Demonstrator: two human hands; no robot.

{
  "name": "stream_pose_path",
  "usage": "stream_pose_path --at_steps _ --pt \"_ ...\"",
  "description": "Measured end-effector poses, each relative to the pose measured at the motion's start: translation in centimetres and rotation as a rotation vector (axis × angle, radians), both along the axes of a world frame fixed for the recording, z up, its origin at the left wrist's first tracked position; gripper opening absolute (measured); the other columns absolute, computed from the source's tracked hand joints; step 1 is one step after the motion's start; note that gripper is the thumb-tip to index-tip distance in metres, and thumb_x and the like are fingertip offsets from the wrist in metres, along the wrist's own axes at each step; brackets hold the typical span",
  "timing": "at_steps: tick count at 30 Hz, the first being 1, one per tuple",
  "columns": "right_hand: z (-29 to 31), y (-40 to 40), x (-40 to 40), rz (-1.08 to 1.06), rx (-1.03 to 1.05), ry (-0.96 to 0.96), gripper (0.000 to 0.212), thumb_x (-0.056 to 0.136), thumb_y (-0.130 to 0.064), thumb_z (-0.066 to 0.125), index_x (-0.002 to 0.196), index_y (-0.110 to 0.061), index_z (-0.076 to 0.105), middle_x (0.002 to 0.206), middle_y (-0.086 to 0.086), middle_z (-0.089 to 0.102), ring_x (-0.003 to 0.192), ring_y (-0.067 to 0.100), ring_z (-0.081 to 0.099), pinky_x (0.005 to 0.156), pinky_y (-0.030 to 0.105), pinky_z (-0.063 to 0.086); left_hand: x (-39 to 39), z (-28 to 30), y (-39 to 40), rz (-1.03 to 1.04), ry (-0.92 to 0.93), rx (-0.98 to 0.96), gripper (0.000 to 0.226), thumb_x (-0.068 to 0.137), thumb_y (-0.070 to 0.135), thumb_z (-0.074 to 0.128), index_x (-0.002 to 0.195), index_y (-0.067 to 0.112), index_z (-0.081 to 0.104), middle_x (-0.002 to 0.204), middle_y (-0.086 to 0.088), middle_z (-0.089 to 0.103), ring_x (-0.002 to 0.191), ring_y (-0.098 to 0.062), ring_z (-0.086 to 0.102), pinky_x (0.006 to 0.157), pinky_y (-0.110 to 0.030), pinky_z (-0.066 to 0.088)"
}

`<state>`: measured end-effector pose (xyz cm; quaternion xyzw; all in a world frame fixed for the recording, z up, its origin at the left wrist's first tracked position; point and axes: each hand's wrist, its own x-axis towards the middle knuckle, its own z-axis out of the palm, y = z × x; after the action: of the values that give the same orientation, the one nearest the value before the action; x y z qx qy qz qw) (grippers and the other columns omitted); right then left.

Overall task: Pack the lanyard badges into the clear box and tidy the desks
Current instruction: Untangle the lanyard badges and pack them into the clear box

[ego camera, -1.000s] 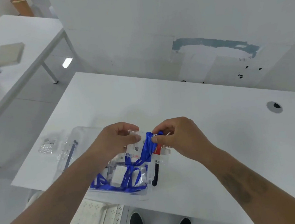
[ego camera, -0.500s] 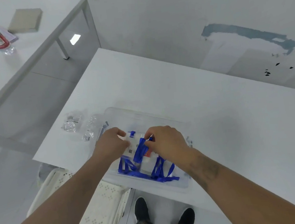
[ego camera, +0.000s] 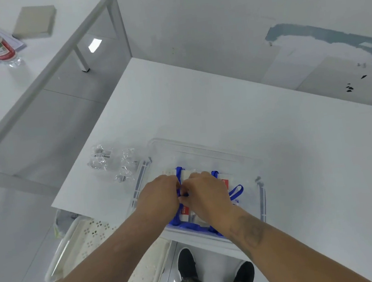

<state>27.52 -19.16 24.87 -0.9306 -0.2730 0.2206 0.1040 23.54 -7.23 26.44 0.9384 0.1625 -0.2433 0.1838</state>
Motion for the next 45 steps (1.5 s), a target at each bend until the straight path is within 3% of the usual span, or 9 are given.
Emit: stream_pose_path --at_steps 6,11,16,22,29,32,35,38,45 --pt "2.0 -2.0 0.1 -0.115 0.093 0.055 0.034 0.089 -0.051 0.06 0.119 -0.036 0.065 0.118 -0.014 0.059 0.108 0.011 0.058 0.086 0.03 0.049 -0.7 0.7 0.1 0.084 -0.151 -0.168 0.031 0.097 0.024 0.053 0.127 0.028 0.059 0.125 0.009 0.062 0.107 -0.012 0.061 0.091 -0.027 0.05" --pt "4.6 -5.8 -1.1 -0.229 0.179 0.006 0.03 0.093 -0.052 0.055 0.12 -0.04 0.06 0.118 -0.021 0.057 0.11 0.003 0.052 0.086 0.018 0.04 -2.2 2.0 -1.2 0.086 -0.351 -0.28 0.03 0.095 0.035 0.059 0.124 0.032 0.059 0.122 0.015 0.061 0.098 -0.004 0.058 0.087 -0.02 0.048" --pt "6.8 -10.1 -3.4 -0.3 0.277 -0.106 0.038 0.093 -0.046 0.055 0.13 -0.039 0.052 0.135 -0.022 0.05 0.126 0.001 0.04 0.094 0.013 0.029 -3.8 3.3 -3.1 0.066 -0.465 -0.303 0.039 0.095 0.039 0.058 0.132 0.031 0.052 0.133 0.013 0.056 0.118 -0.006 0.052 0.094 -0.019 0.041" --pt "7.3 -14.1 -6.5 -0.327 0.314 -0.214 0.059 0.093 -0.054 0.05 0.146 -0.035 0.035 0.157 -0.015 0.026 0.146 0.007 0.017 0.116 0.029 0.021 -5.9 4.7 -6.2 0.037 -0.533 -0.294 0.058 0.093 0.055 0.049 0.146 0.035 0.035 0.149 0.015 0.041 0.137 -0.006 0.036 0.102 -0.021 0.03" --pt "8.1 -16.8 -11.6 -0.408 0.387 -0.186 0.063 0.093 -0.053 0.05 0.149 -0.037 0.028 0.16 -0.017 0.015 0.147 0.002 0.006 0.117 0.026 0.013 -9.2 5.7 -9.1 0.017 -0.549 -0.286 0.055 0.094 0.054 0.048 0.145 0.036 0.034 0.148 0.015 0.042 0.134 -0.007 0.039 0.098 -0.022 0.034" --pt "8.3 -17.0 -13.0 -0.437 0.412 -0.167 0.063 0.092 -0.055 0.049 0.149 -0.037 0.028 0.16 -0.017 0.015 0.146 0.001 0.005 0.119 0.031 0.018 -10.5 5.9 -9.3 0.018 -0.559 -0.267 0.054 0.095 0.053 0.049 0.145 0.037 0.035 0.148 0.016 0.042 0.134 -0.006 0.037 0.099 -0.02 0.031" --pt "8.7 -16.5 -14.2 -0.458 0.42 -0.155 0.063 0.092 -0.054 0.049 0.149 -0.037 0.028 0.16 -0.017 0.015 0.147 0.002 0.006 0.119 0.033 0.019 -11.4 6.5 -8.5 0.021 -0.568 -0.29 0.054 0.095 0.052 0.049 0.145 0.037 0.036 0.148 0.016 0.042 0.133 -0.003 0.037 0.103 -0.026 0.038" --pt "8.8 -15.2 -15.2 -0.478 0.404 -0.143 0.063 0.093 -0.053 0.048 0.15 -0.037 0.026 0.16 -0.018 0.014 0.146 0.001 0.006 0.117 0.03 0.017 -12.2 6.5 -7.0 0.019 -0.59 -0.29 0.054 0.095 0.053 0.048 0.144 0.037 0.036 0.147 0.016 0.043 0.124 0.005 0.035 0.103 -0.027 0.039" --pt "7.9 -7.9 -18.8 -0.531 0.443 -0.14 0.062 0.091 -0.056 0.046 0.148 -0.038 0.028 0.159 -0.02 0.016 0.146 0.001 0.009 0.12 0.035 0.019 -15.4 6.2 -0.3 -0.017 -0.617 -0.327 0.054 0.094 0.054 0.043 0.144 0.035 0.037 0.148 0.014 0.043 0.135 -0.005 0.038 0.103 -0.021 0.029"
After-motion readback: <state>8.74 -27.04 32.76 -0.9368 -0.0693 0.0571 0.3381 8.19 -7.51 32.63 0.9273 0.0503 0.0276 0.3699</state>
